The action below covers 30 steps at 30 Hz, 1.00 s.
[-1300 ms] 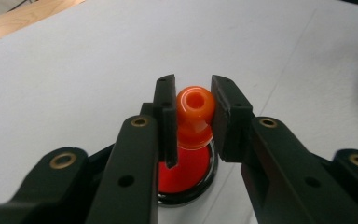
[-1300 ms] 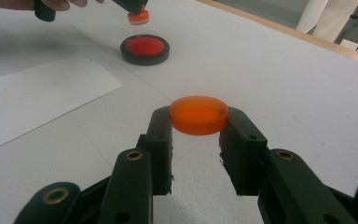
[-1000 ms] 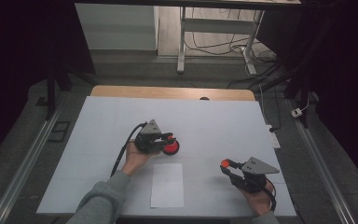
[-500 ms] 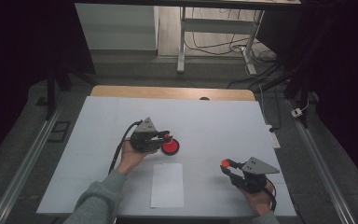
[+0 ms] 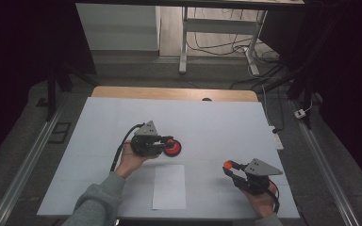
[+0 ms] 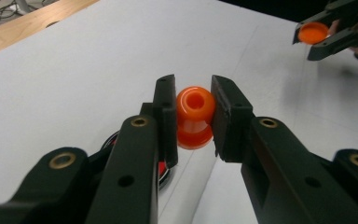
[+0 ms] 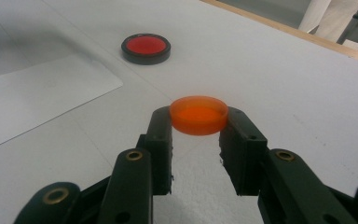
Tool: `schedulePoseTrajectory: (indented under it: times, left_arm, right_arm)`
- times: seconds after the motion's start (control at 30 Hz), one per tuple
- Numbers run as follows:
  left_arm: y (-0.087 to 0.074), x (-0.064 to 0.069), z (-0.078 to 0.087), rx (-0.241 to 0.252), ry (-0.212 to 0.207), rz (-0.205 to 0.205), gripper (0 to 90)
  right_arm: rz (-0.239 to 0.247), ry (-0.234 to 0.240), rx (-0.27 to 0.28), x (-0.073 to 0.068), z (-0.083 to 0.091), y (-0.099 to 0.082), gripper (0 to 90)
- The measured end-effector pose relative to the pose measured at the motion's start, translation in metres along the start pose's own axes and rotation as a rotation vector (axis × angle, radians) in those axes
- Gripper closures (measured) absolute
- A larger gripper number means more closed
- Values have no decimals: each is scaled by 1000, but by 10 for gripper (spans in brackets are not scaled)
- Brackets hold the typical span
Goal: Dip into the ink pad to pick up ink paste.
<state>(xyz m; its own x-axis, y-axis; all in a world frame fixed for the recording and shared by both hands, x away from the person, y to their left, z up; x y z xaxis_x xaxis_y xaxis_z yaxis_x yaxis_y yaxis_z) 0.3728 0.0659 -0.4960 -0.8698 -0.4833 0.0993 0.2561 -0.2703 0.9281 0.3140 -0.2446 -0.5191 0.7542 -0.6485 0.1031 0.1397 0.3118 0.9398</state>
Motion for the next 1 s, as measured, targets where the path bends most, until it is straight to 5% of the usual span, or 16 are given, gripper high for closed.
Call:
schedulePoseTrajectory:
  times: [0.53,1.0]
  left_arm:
    - [3,12,10,-5,-52,-4,729]
    - [-4,11,13,4,-95,43,729]
  right_arm:
    - [-1,8,0,-2,-1,-1,648]
    - [-7,14,0,-1,-2,-1,648]
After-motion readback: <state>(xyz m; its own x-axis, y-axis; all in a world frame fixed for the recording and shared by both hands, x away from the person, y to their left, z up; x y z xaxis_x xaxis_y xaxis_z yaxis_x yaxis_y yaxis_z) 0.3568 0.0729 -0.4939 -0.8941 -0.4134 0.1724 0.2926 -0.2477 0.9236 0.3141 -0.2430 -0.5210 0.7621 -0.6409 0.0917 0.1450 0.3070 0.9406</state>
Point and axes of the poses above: each handheld gripper's, and its own axes: z roughly backward along the jaws, y roughly out of its top, x roughly to its right, the point moved 5 cm from there along -z, roughly forward along the jaws, and after that the axes turned 8 degrees about x, right-handed, at the moved point
